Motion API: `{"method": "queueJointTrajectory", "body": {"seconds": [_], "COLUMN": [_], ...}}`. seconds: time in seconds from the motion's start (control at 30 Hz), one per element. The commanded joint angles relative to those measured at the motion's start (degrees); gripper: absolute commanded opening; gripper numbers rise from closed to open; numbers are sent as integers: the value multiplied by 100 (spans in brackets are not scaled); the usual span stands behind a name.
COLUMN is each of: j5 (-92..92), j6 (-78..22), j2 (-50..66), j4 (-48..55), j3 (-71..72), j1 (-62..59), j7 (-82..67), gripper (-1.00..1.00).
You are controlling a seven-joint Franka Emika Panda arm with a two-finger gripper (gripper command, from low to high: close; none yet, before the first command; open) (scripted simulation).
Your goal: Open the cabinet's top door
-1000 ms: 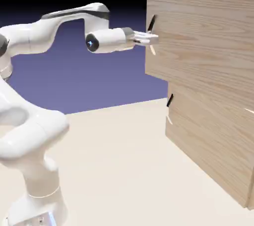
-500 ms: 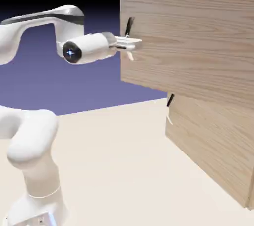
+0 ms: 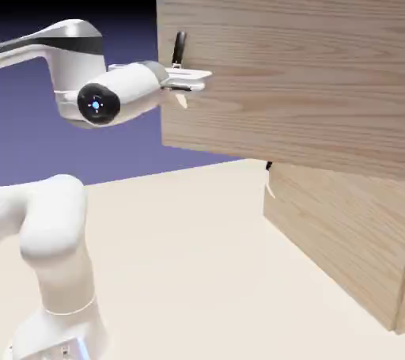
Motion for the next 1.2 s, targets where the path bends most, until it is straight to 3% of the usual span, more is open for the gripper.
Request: {"method": "queueJointTrajectory", "body": {"seconds": [0.0, 0.5, 1.17], "j5": [-200, -2966, -5036], "j6": [-152, -2499, -5717], "j2": [-28, 572, 1715], "j4": [-2, 966, 4931], "j3": [-207, -3323, -6642], "j1": [-19, 159, 3491], "j7": [16, -83, 15], "gripper": [-100, -100, -100]}}
